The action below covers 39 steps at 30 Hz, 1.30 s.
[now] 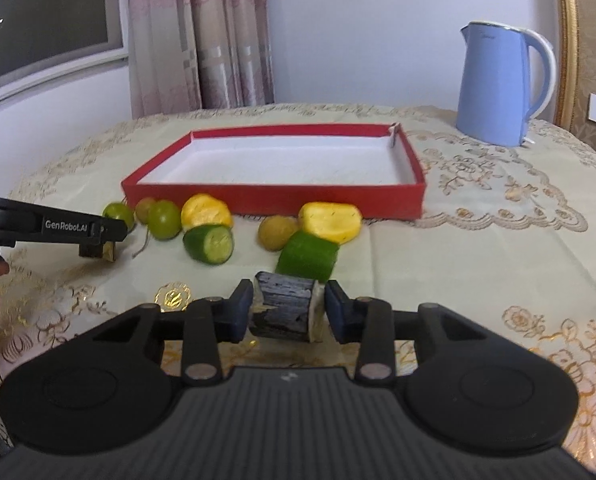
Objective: Organize fruits
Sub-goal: 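Carry the dark piece into the red tray and open the left tool while the right tool holds its piece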
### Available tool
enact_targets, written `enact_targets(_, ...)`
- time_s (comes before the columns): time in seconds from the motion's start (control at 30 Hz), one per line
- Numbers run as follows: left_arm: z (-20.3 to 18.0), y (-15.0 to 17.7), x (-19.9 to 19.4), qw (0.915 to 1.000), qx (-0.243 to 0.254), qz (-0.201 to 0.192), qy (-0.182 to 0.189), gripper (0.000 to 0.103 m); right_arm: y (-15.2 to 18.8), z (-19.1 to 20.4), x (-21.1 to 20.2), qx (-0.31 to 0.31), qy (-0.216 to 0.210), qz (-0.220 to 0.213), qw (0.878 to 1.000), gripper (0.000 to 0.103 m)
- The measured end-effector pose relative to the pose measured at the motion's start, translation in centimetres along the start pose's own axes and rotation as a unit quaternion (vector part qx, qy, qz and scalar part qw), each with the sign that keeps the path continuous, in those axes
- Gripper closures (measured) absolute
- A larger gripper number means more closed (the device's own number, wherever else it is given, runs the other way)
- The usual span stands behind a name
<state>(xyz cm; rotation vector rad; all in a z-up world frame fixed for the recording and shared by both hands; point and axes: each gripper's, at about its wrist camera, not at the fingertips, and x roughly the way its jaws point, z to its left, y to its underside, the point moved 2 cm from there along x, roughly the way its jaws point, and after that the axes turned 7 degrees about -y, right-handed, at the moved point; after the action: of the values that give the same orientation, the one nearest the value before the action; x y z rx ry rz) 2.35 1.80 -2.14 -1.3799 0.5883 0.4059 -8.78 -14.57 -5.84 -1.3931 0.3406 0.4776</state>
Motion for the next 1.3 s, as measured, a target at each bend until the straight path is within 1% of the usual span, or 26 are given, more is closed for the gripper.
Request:
enact_targets(0.1, -0.9, -1.8, -0.4, 0.9998, 0.011, -0.019, 0.003, 0.071, -0.2, -0.7, -0.3, 0.012, 0.001, -0.007, 1.000, 0.066)
enact_targets(0.17, -1.6, -3.3, -0.3, 0.9993, 0.015, -0.034, -0.002, 0.071, -0.3, -1.0, -0.3, 0.015, 0.001, -0.008, 1.000, 0.066)
enact_targets(0.27, -2.4, -5.7, 0.8, 0.9991, 0.010, -0.040, -0.001, 0.071, -0.3, -1.4, -0.3, 0.020, 0.000, -0.010, 1.000, 0.066)
enact_targets(0.33, -3.1, -7.2, 1.9, 0.9988, 0.009, -0.048, -0.010, 0.071, -0.4, -1.5, -0.2, 0.021, 0.000, -0.011, 1.000, 0.066)
enact_targets(0.4, -3.6, -8.2, 3.2, 0.9986, 0.013, -0.047, -0.020, 0.071, -0.5, -1.8, -0.2, 0.022, 0.001, -0.013, 1.000, 0.066)
enact_targets(0.43, -3.8, -8.6, 3.9, 0.9989, 0.012, -0.040, -0.022, 0.071, -0.5, -1.9, -0.1, 0.023, 0.001, -0.012, 1.000, 0.066)
enact_targets(0.5, -3.8, -9.0, 4.6, 0.9995, 0.008, -0.026, -0.017, 0.071, -0.6, -2.3, 0.1, 0.028, 0.001, -0.011, 1.000, 0.066)
enact_targets(0.53, -3.7, -8.9, 4.5, 0.9994, 0.009, -0.029, -0.014, 0.071, -0.6, -2.4, 0.1, 0.028, 0.001, -0.010, 1.000, 0.066)
enact_targets(0.6, -3.3, -8.2, 3.8, 0.9988, 0.020, -0.038, -0.025, 0.071, -0.6, -2.7, 0.2, 0.030, 0.000, -0.008, 1.000, 0.066)
enact_targets(0.63, -3.1, -7.8, 3.5, 0.9987, 0.022, -0.038, -0.027, 0.071, -0.5, -2.8, 0.2, 0.031, 0.000, -0.008, 0.999, 0.066)
enact_targets(0.73, -1.9, -6.0, 2.0, 0.9991, 0.020, -0.032, -0.017, 0.071, -0.5, -3.3, 0.5, 0.036, -0.006, -0.007, 0.999, 0.066)
enact_targets(0.8, -1.3, -4.7, 1.1, 0.9992, 0.021, -0.028, -0.019, 0.069, -0.6, -3.4, 0.6, 0.038, -0.011, -0.006, 0.999, 0.066)
enact_targets(0.87, -0.9, -3.8, 0.7, 0.9995, 0.019, -0.019, -0.014, 0.051, -0.5, -3.4, 0.6, 0.037, -0.014, -0.007, 0.999, 0.066)
enact_targets(0.93, -0.6, -2.8, 0.3, 0.9997, 0.011, -0.018, -0.016, 0.047, -0.5, -3.3, 0.7, 0.036, -0.018, -0.007, 0.999, 0.066)
enact_targets(1.07, -0.3, -1.1, 0.9, 0.9995, 0.006, -0.003, -0.029, 0.046, -0.5, -3.2, 0.4, 0.034, -0.019, -0.010, 0.999, 0.066)
enact_targets(1.23, 0.0, -0.5, 0.2, 0.9990, -0.009, -0.018, -0.039, 0.045, -0.6, -2.9, 0.3, 0.032, -0.021, -0.010, 0.999, 0.066)
enact_targets(1.3, 0.0, 0.0, -0.8, 0.9983, -0.001, -0.036, -0.045, 0.045, -0.6, -2.8, 0.2, 0.032, -0.023, -0.010, 0.999, 0.066)
